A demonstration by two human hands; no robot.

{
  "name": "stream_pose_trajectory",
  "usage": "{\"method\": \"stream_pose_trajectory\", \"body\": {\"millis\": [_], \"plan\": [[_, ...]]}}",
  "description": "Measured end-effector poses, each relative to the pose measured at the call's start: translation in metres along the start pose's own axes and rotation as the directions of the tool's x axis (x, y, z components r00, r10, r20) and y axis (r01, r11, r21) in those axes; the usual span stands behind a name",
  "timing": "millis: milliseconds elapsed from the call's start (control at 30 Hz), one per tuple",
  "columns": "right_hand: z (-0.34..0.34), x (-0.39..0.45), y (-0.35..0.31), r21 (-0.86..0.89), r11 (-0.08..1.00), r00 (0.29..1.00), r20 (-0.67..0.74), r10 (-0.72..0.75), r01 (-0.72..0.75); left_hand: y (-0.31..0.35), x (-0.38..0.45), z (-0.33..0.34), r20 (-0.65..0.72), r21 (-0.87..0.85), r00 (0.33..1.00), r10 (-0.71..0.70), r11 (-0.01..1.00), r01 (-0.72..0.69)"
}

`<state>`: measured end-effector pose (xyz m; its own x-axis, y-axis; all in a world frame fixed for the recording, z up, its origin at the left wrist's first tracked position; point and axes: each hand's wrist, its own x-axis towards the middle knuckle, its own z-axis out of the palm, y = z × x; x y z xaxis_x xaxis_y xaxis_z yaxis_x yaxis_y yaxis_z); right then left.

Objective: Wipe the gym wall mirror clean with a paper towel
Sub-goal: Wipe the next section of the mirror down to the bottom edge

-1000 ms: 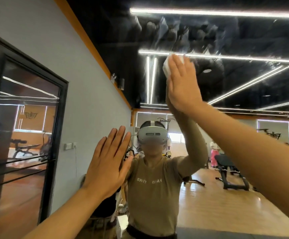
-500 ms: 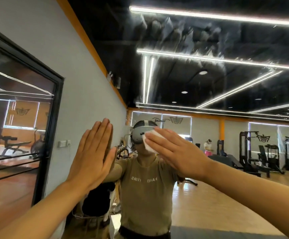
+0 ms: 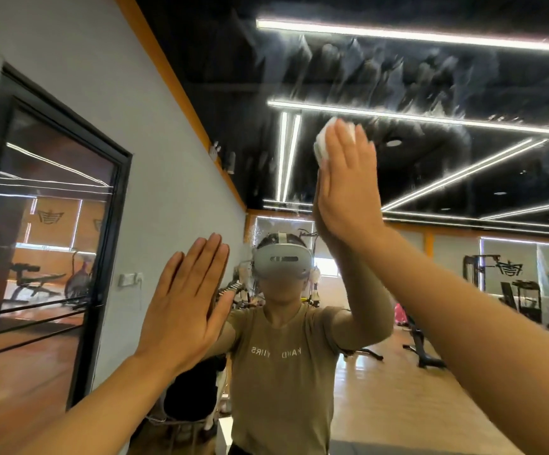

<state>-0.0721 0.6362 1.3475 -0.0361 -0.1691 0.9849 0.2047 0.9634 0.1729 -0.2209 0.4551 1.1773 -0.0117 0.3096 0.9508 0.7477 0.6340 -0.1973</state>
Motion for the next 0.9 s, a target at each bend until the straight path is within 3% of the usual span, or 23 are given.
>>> {"method": "stream_pose_trajectory", "body": {"millis": [133, 333, 467, 733, 900], "plan": [[-0.001, -0.097, -0.027, 0.093, 0.990, 0.985, 0.122, -0.120, 0.109, 0.000, 0.000, 0.002, -0.011, -0.005, 1.000, -0.005, 1.000, 0.005], [-0.007, -0.185, -0.041, 0.013, 0.957, 0.917, 0.282, -0.282, 0.290, -0.001, -0.001, 0.002, -0.001, -0.003, 1.000, -0.008, 1.000, 0.008], [-0.008, -0.153, -0.031, -0.040, 0.933, 0.897, 0.295, -0.330, 0.357, -0.001, -0.001, 0.002, -0.016, -0.012, 1.000, -0.003, 1.000, 0.003], [0.009, 0.039, -0.010, -0.047, 0.995, 0.994, 0.072, -0.084, 0.087, -0.002, -0.002, 0.002, -0.061, -0.030, 0.998, 0.007, 1.000, -0.009], [0.022, 0.038, -0.023, -0.054, 0.997, 0.997, -0.045, -0.059, 0.057, -0.001, 0.000, 0.002, -0.072, -0.034, 0.997, 0.001, 0.999, -0.004]]}}
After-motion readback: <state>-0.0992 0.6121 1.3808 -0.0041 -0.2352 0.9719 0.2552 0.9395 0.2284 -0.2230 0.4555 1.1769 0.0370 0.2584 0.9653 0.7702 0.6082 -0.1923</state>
